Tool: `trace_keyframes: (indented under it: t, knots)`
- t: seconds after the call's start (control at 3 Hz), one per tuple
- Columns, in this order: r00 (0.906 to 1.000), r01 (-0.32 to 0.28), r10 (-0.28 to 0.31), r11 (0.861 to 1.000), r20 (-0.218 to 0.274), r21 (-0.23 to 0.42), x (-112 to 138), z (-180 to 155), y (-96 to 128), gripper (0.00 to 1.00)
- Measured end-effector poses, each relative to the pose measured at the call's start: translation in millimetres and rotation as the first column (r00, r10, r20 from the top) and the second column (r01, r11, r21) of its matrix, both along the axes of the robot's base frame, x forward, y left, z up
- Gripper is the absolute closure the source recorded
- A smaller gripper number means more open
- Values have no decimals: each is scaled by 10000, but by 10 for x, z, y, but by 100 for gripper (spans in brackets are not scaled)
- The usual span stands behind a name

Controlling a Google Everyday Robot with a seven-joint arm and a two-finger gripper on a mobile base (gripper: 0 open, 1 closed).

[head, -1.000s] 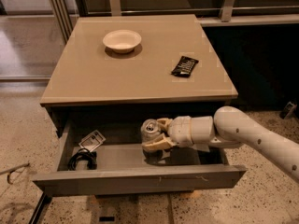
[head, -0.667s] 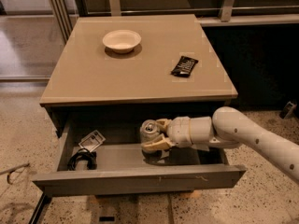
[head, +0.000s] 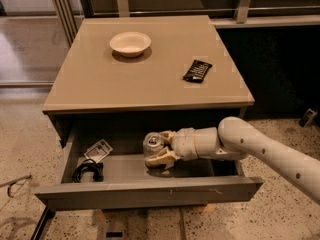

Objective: Place 7up can into top drawer

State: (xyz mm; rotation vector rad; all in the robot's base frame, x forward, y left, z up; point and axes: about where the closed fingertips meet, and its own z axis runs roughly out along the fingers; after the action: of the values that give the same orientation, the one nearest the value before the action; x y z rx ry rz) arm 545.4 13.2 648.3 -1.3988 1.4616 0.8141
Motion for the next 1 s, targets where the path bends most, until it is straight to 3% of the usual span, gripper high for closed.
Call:
trace_keyframes:
  t: [0.33, 1.0]
  knots:
    - [10000, -72, 72, 10000, 47, -53, -8, -32, 28, 100]
    - [10000, -73, 73, 10000, 47, -53, -8, -32, 28, 58]
